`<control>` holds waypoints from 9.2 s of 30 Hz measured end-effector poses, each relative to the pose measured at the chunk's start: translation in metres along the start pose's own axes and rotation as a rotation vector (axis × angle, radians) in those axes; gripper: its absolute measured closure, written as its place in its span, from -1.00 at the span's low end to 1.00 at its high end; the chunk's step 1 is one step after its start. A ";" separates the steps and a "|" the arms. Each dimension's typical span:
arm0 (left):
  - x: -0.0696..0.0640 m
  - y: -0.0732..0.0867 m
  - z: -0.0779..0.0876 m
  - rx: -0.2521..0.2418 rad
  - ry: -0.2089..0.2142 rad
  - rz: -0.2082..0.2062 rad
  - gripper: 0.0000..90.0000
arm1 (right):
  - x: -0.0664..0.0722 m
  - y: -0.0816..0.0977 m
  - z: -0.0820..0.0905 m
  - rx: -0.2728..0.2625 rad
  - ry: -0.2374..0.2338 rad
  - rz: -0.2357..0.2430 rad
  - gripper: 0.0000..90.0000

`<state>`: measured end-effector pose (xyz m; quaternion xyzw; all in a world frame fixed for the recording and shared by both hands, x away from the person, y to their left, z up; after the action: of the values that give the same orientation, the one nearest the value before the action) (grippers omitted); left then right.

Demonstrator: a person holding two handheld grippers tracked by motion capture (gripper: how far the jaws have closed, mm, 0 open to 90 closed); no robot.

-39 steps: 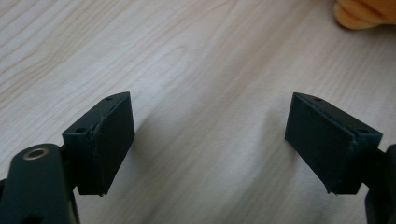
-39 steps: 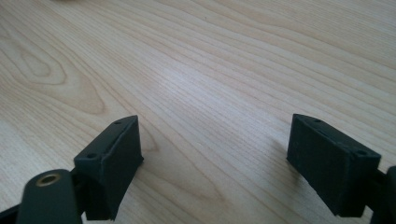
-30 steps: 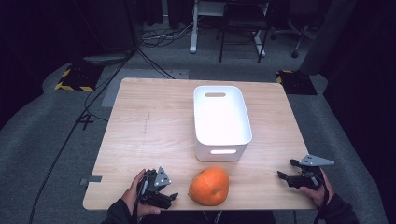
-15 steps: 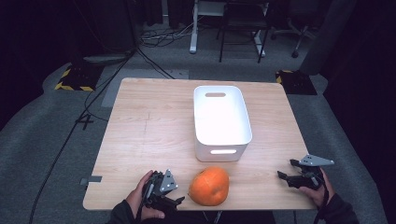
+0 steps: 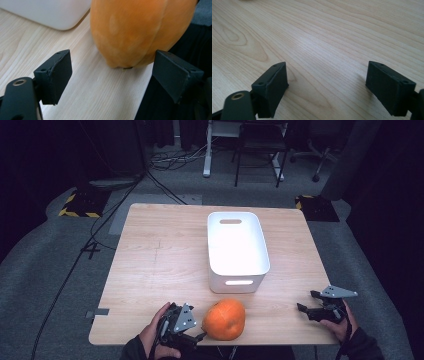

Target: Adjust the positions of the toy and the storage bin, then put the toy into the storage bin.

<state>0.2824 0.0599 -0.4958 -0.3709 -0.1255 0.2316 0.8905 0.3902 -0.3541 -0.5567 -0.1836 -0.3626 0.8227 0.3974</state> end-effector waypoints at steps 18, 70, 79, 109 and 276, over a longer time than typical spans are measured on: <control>-0.017 -0.029 -0.006 -0.072 0.056 -0.012 -0.64 | 0.000 0.000 0.000 0.000 0.001 -0.007 -0.61; 0.025 -0.020 -0.010 -0.114 0.020 0.076 0.15 | 0.001 0.000 0.000 -0.001 0.001 -0.008 -0.61; 0.062 0.002 0.009 -0.122 -0.085 0.150 0.15 | 0.001 0.000 0.000 -0.002 -0.001 -0.010 -0.61; 0.144 0.004 -0.008 -0.209 -0.172 0.307 0.15 | 0.000 -0.001 -0.001 -0.003 0.002 -0.005 -0.62; 0.101 -0.180 -0.010 -0.306 -0.033 -0.069 0.24 | 0.000 -0.001 -0.001 -0.006 0.002 -0.010 -0.62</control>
<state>0.4310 -0.0066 -0.3681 -0.4937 -0.1868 0.1854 0.8289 0.3913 -0.3525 -0.5568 -0.1836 -0.3655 0.8195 0.4014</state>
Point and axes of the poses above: each handheld gripper's, and its own axes: z roughly backward along the jaws, y roughly out of its underside, x roughly to its left, the point moved 8 cm from there along -z, roughly forward along the jaws
